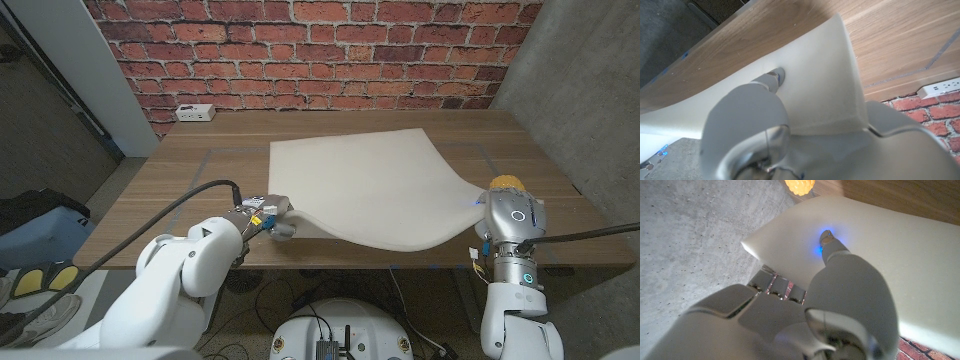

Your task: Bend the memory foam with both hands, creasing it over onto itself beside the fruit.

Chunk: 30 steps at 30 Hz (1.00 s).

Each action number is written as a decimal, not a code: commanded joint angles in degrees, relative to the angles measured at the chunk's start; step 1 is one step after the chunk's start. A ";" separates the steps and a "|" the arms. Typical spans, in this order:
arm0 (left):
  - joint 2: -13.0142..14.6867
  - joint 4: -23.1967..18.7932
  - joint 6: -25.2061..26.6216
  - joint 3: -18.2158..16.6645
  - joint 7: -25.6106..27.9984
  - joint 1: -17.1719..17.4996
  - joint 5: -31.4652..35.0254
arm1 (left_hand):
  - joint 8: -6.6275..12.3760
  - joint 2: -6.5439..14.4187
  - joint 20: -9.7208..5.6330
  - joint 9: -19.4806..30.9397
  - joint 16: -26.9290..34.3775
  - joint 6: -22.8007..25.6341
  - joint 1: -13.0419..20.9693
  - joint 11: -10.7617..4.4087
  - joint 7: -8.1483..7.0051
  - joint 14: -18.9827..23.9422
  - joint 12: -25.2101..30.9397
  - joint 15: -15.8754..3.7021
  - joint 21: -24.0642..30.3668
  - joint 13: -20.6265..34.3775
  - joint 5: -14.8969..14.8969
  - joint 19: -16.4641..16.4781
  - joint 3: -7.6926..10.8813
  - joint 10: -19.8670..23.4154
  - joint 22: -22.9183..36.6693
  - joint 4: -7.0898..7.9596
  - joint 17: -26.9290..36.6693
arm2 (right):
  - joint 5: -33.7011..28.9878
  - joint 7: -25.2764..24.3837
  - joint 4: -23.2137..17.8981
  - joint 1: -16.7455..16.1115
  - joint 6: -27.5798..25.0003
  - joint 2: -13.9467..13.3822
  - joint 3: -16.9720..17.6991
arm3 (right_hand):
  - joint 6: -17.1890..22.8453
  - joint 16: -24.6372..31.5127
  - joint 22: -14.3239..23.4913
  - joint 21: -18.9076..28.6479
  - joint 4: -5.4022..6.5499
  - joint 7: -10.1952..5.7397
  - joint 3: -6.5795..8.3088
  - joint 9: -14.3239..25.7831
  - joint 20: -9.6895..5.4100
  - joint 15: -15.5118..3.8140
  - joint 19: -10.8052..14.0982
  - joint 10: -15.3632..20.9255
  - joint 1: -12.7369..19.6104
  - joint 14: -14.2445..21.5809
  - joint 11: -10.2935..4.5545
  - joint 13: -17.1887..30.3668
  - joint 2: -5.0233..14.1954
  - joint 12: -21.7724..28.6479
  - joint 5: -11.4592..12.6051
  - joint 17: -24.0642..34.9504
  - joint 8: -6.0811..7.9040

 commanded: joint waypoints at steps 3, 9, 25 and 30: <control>-15.85 -2.97 -18.57 -9.82 -7.61 8.74 33.21 | 10.12 0.25 -0.57 -0.54 0.09 0.70 -0.14 -2.85 0.68 -0.26 -0.01 -4.80 0.07 0.03 0.70 0.04 0.06 -2.45 -0.03 -0.31 0.25 | -5.19 1.30 -1.48 -4.98 1.29 3.83 4.65 | 0.87 -0.37 0.18 0.35 0.14 -0.24 -0.46 0.26 -1.08 -10.58 -0.50 -0.71 0.58 -0.82 -0.41 0.27 -0.08 -0.59 0.51 0.19 0.14; -22.20 -2.22 -22.86 -10.81 -3.73 11.01 39.61 | 10.22 0.94 -0.75 -1.18 0.19 1.54 0.59 -3.12 1.20 -0.01 0.15 -4.82 0.21 0.00 0.94 0.11 0.39 -1.86 -0.03 -1.13 0.20 | -5.01 4.66 -0.57 -3.68 3.10 3.97 6.44 | 0.98 -1.65 0.16 -0.08 0.66 -0.34 -0.97 0.42 -0.52 -10.24 -2.11 -2.56 0.31 -2.88 -0.43 0.36 0.03 -1.60 0.76 -0.28 -0.23; -27.44 2.37 -31.29 -15.98 -2.65 4.67 31.03 | 9.44 2.13 -0.60 -2.56 0.18 0.49 0.97 -2.79 2.62 -0.10 -0.17 -3.54 0.55 -0.09 0.58 0.11 0.55 -2.06 0.00 -2.10 0.32 | -3.98 10.47 2.42 3.36 12.13 3.00 9.86 | -0.06 -2.33 0.02 -0.12 1.36 -0.32 -1.41 0.63 -0.68 -10.27 -2.65 -3.96 -0.13 -3.80 -0.43 0.48 0.64 -2.56 1.13 -0.49 -1.08; -27.31 4.37 -32.32 -16.78 -5.63 -0.32 25.60 | 9.50 2.32 -0.99 -2.97 0.37 0.83 1.33 -2.45 3.34 0.45 0.00 -3.63 0.85 -0.12 0.45 0.58 0.72 -1.50 0.01 -2.73 0.27 | -4.85 13.89 4.03 6.91 15.34 2.85 10.23 | -0.34 -2.57 0.00 -0.11 1.67 -1.14 -1.37 1.13 -1.01 -10.34 -2.81 -4.59 -0.18 -4.19 -0.77 0.65 1.15 -2.89 1.28 -0.52 -1.05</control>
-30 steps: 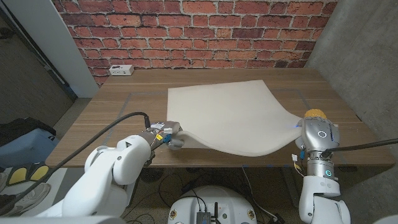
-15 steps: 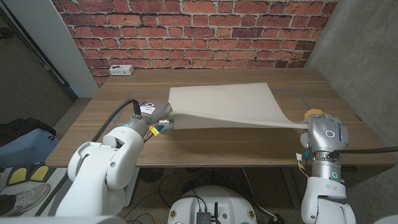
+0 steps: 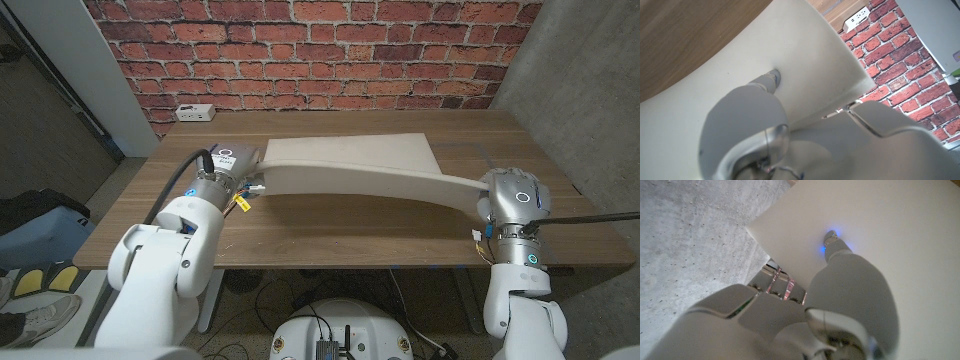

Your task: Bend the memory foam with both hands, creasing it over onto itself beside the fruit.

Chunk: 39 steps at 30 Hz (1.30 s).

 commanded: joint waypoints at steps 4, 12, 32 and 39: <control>-1.65 4.59 -4.64 -3.10 -5.30 -10.00 -11.13 | 6.09 1.95 -0.78 -0.50 0.42 2.26 1.57 -1.44 2.62 0.79 0.03 -3.80 0.81 0.09 -0.31 1.01 0.49 -1.04 0.00 -1.51 0.08 | -1.78 8.10 3.37 8.18 8.26 -0.38 2.30 | -0.19 -0.33 0.14 -0.05 0.48 -0.33 0.28 0.55 -0.95 -10.41 -0.34 -0.60 -0.09 -0.47 0.04 0.37 1.20 -0.30 0.64 0.18 -0.08; -1.56 7.63 -1.44 -8.09 -7.35 -14.05 -29.71 | 6.97 2.58 -0.55 0.17 0.59 2.16 2.77 -0.41 4.67 1.84 0.09 -2.59 1.53 -0.07 -1.24 1.54 1.28 -0.27 0.07 -3.52 0.09 | -4.38 16.50 4.09 12.83 12.75 -0.46 2.57 | -0.13 -0.99 0.10 0.01 0.51 -0.39 0.32 0.93 -0.97 -10.27 -0.40 -1.65 -0.06 -1.18 0.06 0.43 0.99 -0.89 0.83 -0.05 0.05; 13.42 19.32 10.68 -14.02 -4.66 -26.08 -75.59 | 9.76 3.39 2.59 4.05 0.95 1.37 3.65 3.94 6.47 4.38 0.54 1.30 3.00 0.10 -3.33 1.75 3.21 1.72 0.38 -5.61 0.32 | -8.57 37.68 7.23 25.32 22.33 6.12 3.55 | -0.19 -1.36 0.04 0.03 0.88 0.19 0.31 2.14 -1.21 -10.34 -0.84 -2.40 0.01 -1.73 0.16 0.65 1.31 -1.48 1.22 0.11 0.56; 21.22 24.01 14.57 -11.93 1.49 -30.25 -89.09 | 10.54 3.60 3.71 5.39 1.12 0.66 3.50 5.52 6.53 5.24 0.58 2.58 3.63 0.43 -3.75 1.78 3.97 1.85 0.56 -5.68 0.46 | -7.76 41.22 10.09 29.47 24.40 7.86 3.18 | -0.13 -1.54 0.03 0.07 0.99 0.33 0.32 2.39 -1.18 -10.24 -0.87 -2.55 -0.05 -1.84 0.14 0.72 1.27 -1.60 1.30 0.06 0.70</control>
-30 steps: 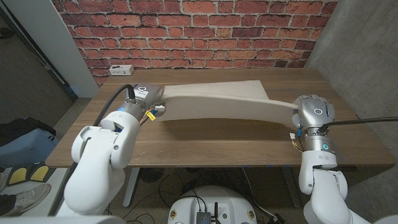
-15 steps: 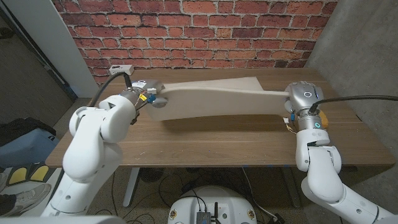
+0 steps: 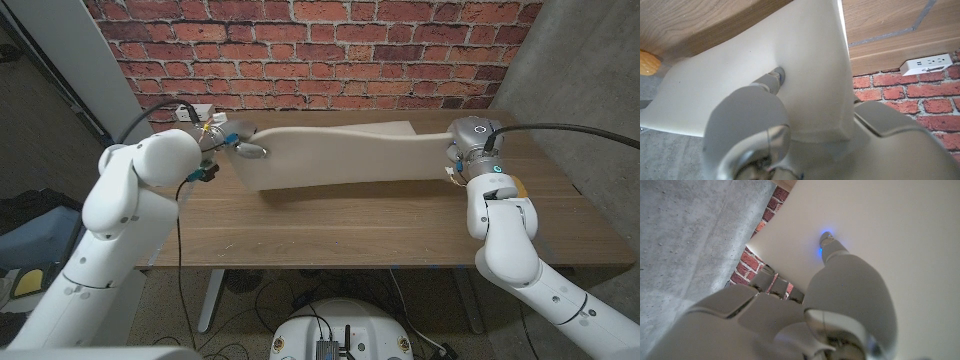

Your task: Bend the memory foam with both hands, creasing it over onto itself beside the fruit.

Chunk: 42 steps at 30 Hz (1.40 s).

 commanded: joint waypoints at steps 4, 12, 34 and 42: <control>14.35 10.80 6.52 2.30 10.51 -9.69 -38.83 | 2.45 2.67 1.35 5.57 0.27 2.81 2.47 1.82 3.97 0.41 0.20 1.51 0.75 0.40 -0.26 -0.24 1.15 0.10 0.32 0.18 0.26 | -0.30 10.38 5.45 9.78 5.32 3.74 -0.97 | 0.20 -0.26 0.01 0.11 0.40 0.70 0.11 0.37 -1.22 -10.46 -0.37 -0.78 -0.04 -0.29 0.14 0.28 0.36 -0.47 0.48 0.10 0.54; 19.66 17.10 4.64 8.83 16.18 -15.81 -50.14 | 2.57 2.76 1.89 6.03 0.21 2.03 2.29 2.61 3.99 0.34 0.10 2.33 0.99 0.57 -0.22 -0.86 1.69 -0.12 0.48 0.37 0.33 | -0.64 14.32 9.05 15.26 7.63 4.46 -2.97 | 0.04 -0.95 0.00 0.10 0.53 0.64 0.04 0.61 -1.20 -10.43 -0.61 -2.34 -0.17 -1.22 0.10 0.30 0.21 -1.22 0.58 -0.14 0.54; 25.83 25.23 -6.25 11.66 31.35 -13.91 -69.19 | 4.51 1.96 2.86 8.42 0.22 2.53 1.53 4.08 4.11 1.08 -0.24 3.82 2.29 0.37 0.22 -0.67 2.57 -0.24 0.93 0.28 0.15 | 2.19 9.52 18.33 23.73 6.88 5.24 -6.77 | -0.01 -2.09 -0.11 0.33 1.11 1.57 0.83 0.77 -0.42 -10.24 -0.44 -3.50 -0.57 -1.20 1.30 0.22 0.43 -1.86 1.07 -0.85 0.56; 28.00 24.92 -6.78 10.58 36.11 -11.56 -71.97 | 5.37 1.83 2.90 9.34 0.14 3.10 1.39 4.35 4.10 1.23 -0.26 3.92 2.67 0.27 0.43 -0.72 2.88 -0.04 1.03 -0.15 0.08 | 2.42 4.98 23.30 26.36 4.98 6.22 -9.08 | 0.02 -2.10 -0.17 0.51 1.12 2.12 1.31 0.59 -0.04 -10.11 -0.09 -2.35 -0.57 -0.17 1.58 0.18 0.35 -1.52 1.24 -0.99 0.51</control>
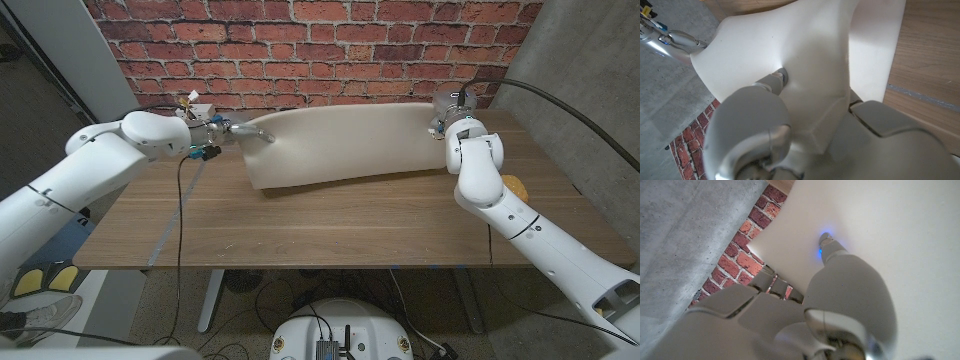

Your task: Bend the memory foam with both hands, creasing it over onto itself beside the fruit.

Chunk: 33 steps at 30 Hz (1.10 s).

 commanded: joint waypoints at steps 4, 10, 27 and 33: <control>3.99 -0.21 -1.00 -1.16 11.00 3.26 -6.54 | 5.05 0.73 0.28 1.22 0.05 2.83 0.47 0.39 2.30 0.28 -0.35 0.34 0.81 0.08 0.44 0.54 0.52 0.22 0.20 -0.20 -0.02 | 1.42 -7.07 8.53 5.53 -2.52 1.43 -4.08 | 0.61 0.20 0.10 0.59 -0.01 0.87 0.76 -0.10 0.01 -10.25 0.70 1.13 -0.11 1.33 0.15 0.18 -0.04 0.32 0.46 0.04 0.03; 3.62 1.16 0.18 2.19 12.00 -0.33 -6.00 | 4.90 0.88 0.36 1.16 0.02 2.41 0.16 -0.06 2.30 0.21 -0.52 0.42 1.17 0.02 0.49 0.70 0.67 -0.10 0.28 -0.11 0.04 | 2.02 -8.09 11.25 8.22 -2.44 1.85 -6.72 | 0.53 0.53 0.08 0.68 -0.09 0.85 0.70 -0.20 0.03 -10.35 0.85 1.52 -0.05 1.72 0.14 0.16 -0.09 0.37 0.37 0.32 -0.04; -0.56 6.46 4.59 13.02 10.78 -12.83 -0.82 | 4.70 1.12 0.26 1.15 -0.14 1.59 -0.59 -0.13 2.30 -0.47 -0.80 0.29 1.81 -0.01 0.53 0.42 1.05 -0.82 0.41 0.13 0.17 | 5.55 -11.24 17.98 13.84 -3.51 2.37 -11.25 | 0.54 0.58 0.06 0.80 -0.23 0.85 0.64 -0.36 -0.14 -10.34 0.98 1.70 0.04 1.75 0.14 0.14 -0.19 0.25 0.20 0.48 -0.09; -3.22 8.65 5.70 15.71 11.96 -16.03 1.70 | 4.67 1.23 0.24 1.14 -0.11 1.45 -0.72 -0.31 2.31 -0.55 -0.81 0.23 1.97 0.02 0.54 0.35 1.19 -0.93 0.44 0.21 0.21 | 7.73 -14.44 21.36 16.06 -2.97 3.20 -12.93 | 0.58 0.57 0.06 0.83 -0.23 0.93 0.65 -0.42 -0.13 -10.31 1.00 1.75 0.03 1.79 -0.01 0.14 -0.18 0.20 0.15 0.51 -0.09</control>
